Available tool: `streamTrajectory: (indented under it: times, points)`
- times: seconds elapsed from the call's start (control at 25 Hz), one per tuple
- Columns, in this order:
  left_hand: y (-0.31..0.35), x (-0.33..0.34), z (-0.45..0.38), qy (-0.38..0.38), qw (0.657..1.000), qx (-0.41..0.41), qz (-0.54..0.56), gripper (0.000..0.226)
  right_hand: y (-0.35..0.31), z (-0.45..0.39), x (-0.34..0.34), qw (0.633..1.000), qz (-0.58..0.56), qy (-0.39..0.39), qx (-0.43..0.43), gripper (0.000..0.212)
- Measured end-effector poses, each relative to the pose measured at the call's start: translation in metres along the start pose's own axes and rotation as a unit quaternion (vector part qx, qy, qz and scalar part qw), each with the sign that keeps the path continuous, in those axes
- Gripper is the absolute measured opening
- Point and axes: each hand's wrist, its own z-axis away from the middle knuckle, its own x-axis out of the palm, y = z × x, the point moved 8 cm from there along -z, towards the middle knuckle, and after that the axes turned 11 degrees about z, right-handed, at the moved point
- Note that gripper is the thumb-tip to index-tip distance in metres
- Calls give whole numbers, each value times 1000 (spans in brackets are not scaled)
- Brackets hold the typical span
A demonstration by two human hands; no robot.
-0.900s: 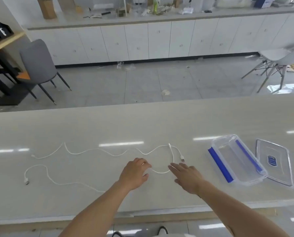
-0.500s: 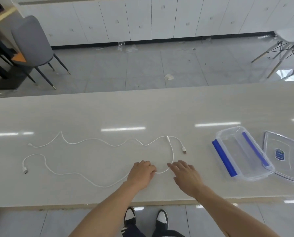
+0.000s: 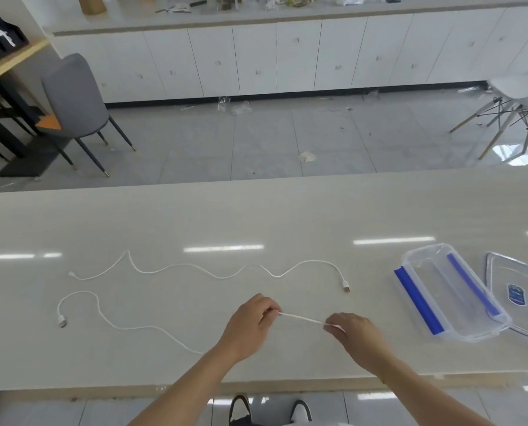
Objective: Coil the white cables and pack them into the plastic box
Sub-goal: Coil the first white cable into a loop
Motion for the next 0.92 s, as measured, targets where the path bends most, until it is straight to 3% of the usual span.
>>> streamTrajectory:
  times: [0.12, 0.2, 0.32, 0.44, 0.64, 0.8, 0.92]
  points:
    - [-5, -42, 1, 67, 992, -34, 103, 22, 4, 9, -16, 986, -150, -29, 63, 12]
    - [-10, -63, -1, 115, 977, -65, 166, 22, -6, 14, -27, 962, -255, -57, 74, 18]
    - [-6, -77, -7, 166, 961, -83, 206, 23, -43, 23, -46, 880, -450, -139, 63, 20]
    - [8, -70, -11, 160, 968, -75, 179, 20, -94, 29, -68, 815, -548, -187, -6, 29]
    - [17, -31, 5, 29, 995, -61, 69, 23, -113, 16, -92, 756, -652, -47, 7, 15]
    - [26, -11, 30, -46, 998, -37, 17, 18, -107, 6, -95, 699, -714, 32, 31, 23]
    - [40, -11, 42, -59, 998, -11, -9, 19, -99, 0, -97, 708, -698, 92, 58, 32]
